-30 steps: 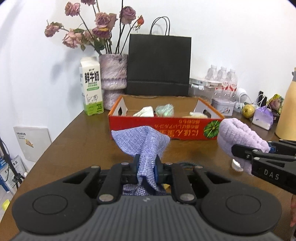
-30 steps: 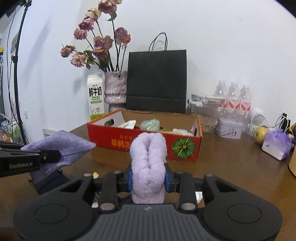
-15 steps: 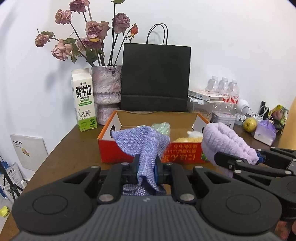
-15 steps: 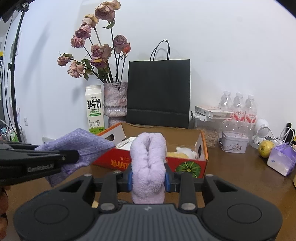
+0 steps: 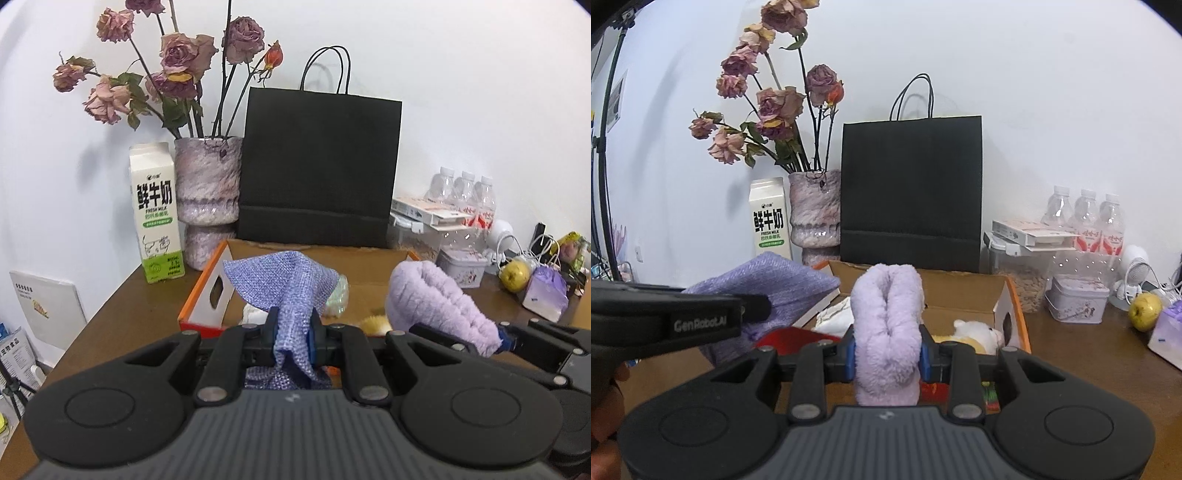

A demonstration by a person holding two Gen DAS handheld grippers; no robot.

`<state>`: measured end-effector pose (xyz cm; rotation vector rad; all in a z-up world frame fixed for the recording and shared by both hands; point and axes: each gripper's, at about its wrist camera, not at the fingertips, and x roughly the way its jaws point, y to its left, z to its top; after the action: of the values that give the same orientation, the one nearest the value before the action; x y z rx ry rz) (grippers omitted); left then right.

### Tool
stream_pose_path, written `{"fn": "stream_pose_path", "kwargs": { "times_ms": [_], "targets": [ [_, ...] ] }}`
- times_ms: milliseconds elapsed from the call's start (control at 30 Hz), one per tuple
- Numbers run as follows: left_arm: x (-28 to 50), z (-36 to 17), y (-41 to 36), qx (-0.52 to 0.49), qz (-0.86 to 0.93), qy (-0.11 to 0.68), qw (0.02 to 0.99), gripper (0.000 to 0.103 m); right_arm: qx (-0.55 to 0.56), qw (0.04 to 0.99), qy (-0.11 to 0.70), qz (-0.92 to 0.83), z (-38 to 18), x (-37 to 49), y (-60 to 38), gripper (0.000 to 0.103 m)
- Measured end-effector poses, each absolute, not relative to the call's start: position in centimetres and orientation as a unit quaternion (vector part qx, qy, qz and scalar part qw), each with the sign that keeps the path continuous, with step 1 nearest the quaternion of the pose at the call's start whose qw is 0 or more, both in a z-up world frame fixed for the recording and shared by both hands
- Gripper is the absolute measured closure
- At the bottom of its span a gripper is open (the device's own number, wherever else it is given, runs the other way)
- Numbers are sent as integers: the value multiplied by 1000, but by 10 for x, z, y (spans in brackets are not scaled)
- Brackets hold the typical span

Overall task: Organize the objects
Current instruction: 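Carry the fuzzy sleeve and purple pouch over the red box with both tools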

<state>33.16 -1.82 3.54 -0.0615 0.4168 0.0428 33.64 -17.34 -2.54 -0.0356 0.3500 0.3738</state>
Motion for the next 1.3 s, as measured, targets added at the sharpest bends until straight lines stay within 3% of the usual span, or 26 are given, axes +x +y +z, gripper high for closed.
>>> {"fn": "stream_pose_path", "kwargs": {
  "times_ms": [1300],
  "targets": [
    [502, 17, 8, -33, 31, 241, 970, 88, -19, 970, 193, 145, -39, 500, -155, 74]
  ]
}}
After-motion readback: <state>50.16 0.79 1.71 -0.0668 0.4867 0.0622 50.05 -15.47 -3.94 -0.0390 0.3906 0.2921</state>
